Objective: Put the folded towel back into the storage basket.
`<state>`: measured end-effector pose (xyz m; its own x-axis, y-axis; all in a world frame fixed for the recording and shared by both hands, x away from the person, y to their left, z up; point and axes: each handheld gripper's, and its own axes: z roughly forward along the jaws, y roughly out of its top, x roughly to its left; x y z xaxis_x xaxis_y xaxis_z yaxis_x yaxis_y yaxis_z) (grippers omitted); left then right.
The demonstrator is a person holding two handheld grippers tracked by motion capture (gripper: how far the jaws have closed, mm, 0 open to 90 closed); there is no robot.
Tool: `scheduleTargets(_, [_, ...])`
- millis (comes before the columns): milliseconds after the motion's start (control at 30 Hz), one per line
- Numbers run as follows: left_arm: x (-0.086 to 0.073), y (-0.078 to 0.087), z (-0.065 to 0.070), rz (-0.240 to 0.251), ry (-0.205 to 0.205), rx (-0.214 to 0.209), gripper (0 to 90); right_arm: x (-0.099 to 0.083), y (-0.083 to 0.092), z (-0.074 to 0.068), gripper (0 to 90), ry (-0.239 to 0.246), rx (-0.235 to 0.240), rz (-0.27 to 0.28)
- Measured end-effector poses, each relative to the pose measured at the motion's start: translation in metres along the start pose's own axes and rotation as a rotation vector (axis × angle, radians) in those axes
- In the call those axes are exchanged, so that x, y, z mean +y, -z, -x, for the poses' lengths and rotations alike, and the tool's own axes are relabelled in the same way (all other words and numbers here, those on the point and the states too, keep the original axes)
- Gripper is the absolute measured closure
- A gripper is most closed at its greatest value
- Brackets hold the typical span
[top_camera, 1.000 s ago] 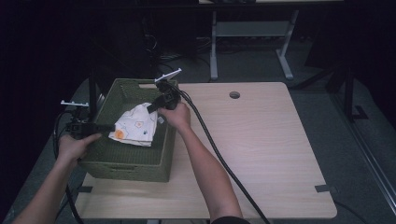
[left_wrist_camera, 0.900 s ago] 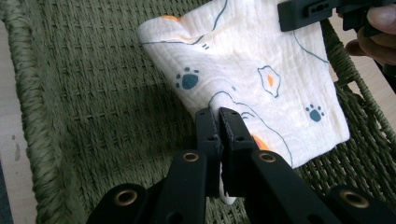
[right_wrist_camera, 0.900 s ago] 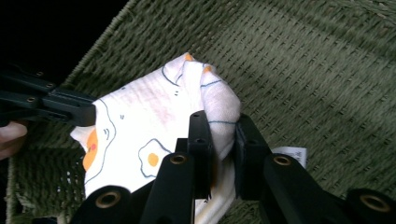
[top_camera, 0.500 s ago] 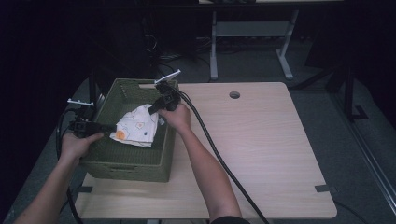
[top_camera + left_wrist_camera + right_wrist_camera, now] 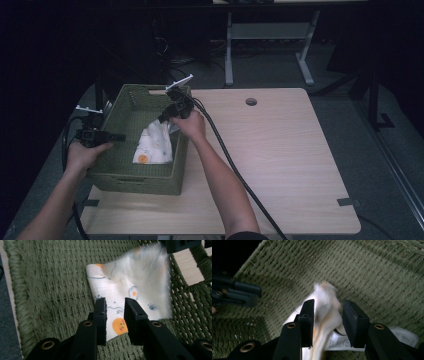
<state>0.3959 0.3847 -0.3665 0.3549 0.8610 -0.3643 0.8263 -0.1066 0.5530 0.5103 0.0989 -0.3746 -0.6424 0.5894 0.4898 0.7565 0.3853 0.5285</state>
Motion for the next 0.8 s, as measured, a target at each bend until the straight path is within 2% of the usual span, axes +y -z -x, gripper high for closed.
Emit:
scheduleTargets(300, [0.001, 0.003, 0.004, 0.023, -0.009, -0.029, 72.2, 0.000, 0.005, -0.002, 58.3, 0.006, -0.018, 0.013])
scheduleTargets(567, [0.002, 0.004, 0.008, 0.043, -0.011, -0.060, 72.6, -0.001, 0.017, -0.002, 58.5, 0.008, 0.015, 0.034])
scheduleTargets(733, [0.004, 0.007, 0.017, 0.068, -0.014, -0.081, 72.6, -0.004, 0.027, 0.000, 58.4, 0.003, 0.033, 0.057])
scheduleTargets(800, [0.005, 0.008, 0.021, 0.070, -0.028, -0.079, 72.5, -0.004, 0.032, 0.000, 58.4, 0.008, 0.045, 0.062])
